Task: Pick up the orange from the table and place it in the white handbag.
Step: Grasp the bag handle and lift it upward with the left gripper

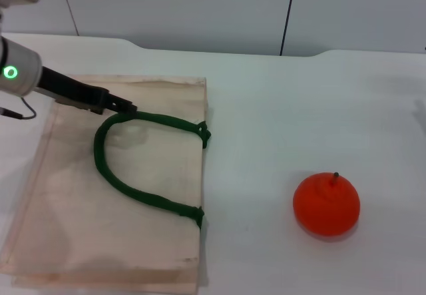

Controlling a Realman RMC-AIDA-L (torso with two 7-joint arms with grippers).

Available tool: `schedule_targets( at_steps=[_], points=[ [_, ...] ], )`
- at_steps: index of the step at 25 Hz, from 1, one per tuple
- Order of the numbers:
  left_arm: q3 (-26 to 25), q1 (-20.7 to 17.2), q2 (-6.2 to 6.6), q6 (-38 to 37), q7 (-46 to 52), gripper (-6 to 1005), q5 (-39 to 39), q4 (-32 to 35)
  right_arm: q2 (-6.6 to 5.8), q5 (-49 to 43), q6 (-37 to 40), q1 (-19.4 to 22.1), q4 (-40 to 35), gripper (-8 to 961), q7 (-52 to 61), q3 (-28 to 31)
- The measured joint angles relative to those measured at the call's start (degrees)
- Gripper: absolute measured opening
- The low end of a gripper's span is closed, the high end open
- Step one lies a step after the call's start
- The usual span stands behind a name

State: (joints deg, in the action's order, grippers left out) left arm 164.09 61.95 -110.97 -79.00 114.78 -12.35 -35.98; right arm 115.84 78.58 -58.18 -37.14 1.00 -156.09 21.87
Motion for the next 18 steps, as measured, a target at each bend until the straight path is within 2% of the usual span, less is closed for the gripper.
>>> schedule_targets(
  at_steps=[12, 16, 18],
  points=[
    [0.0, 0.6, -0.21, 3.93, -0.04, 891, -1.39, 4.2, 0.0, 0.07, 0.0, -0.15, 0.2, 888, 0.0, 0.01],
    [0.0, 0.63, 0.07, 6.42, -0.02, 891, -2.7, 8.49, 0.0, 0.11, 0.01, -0.15, 0.19, 889, 0.0, 0.01],
    [0.0, 0.68, 0.04, 7.25, 0.15, 857, -3.57, 9.06, 0.0, 0.11, 0.0, -0.15, 0.18, 889, 0.0, 0.01]
  ],
)
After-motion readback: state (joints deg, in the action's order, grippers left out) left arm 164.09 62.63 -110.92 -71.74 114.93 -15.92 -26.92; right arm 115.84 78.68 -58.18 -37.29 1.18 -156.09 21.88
